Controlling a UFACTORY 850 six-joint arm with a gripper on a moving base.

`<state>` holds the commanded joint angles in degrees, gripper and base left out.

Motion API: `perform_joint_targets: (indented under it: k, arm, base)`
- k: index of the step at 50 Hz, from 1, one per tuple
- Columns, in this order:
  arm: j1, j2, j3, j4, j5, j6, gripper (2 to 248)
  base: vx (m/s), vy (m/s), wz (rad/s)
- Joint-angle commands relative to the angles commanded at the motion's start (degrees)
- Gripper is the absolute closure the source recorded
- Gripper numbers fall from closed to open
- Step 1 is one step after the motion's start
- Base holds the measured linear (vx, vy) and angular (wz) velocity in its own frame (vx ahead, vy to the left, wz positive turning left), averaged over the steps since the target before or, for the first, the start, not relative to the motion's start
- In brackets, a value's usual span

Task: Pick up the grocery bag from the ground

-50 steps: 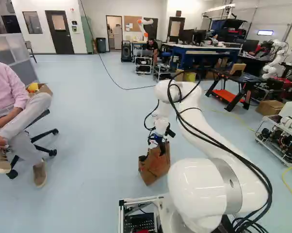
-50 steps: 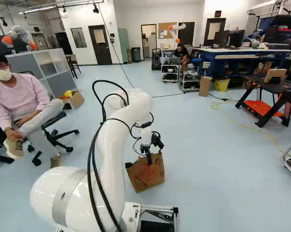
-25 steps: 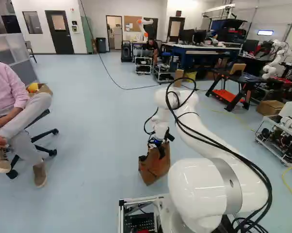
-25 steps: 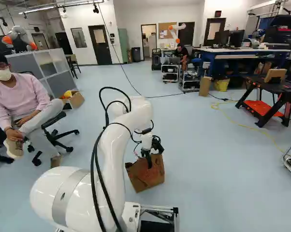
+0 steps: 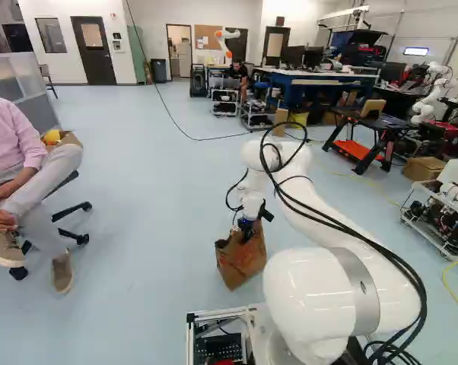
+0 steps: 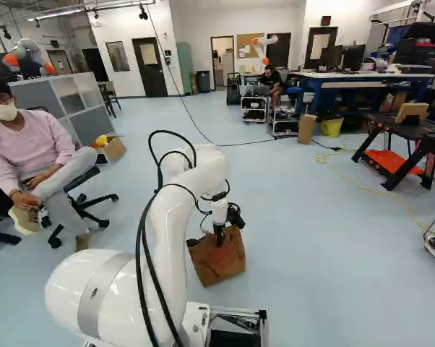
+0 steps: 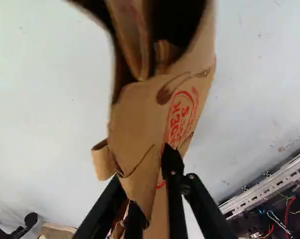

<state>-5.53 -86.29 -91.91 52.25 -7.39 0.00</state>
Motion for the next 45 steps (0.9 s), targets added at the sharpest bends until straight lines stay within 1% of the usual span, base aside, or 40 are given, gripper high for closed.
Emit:
perform_joint_targets:
  k: [1,2,6,7,16,21,45]
  arm:
    - [0.0,0.0,0.0,0.0,0.0,0.0,182]
    - [0.0,0.0,0.0,0.0,0.0,0.0,219]
    - [0.0,0.0,0.0,0.0,0.0,0.0,219]
    - [0.0,0.0,0.0,0.0,0.0,0.0,230]
    - [0.0,0.0,0.0,0.0,0.0,0.0,230]
    - [0.0,0.95,0.9,0.0,0.0,0.0,230]
    - [-0.05,10.39,9.9,0.0,0.0,0.0,230]
  base:
    - [0.0,0.0,0.0]
    - [0.0,0.0,0.0]
    - [0.0,0.0,0.0]
    - [0.0,0.0,0.0]
    - [0.0,0.0,0.0]
    - [0.0,0.0,0.0]
    - [0.0,0.0,0.0]
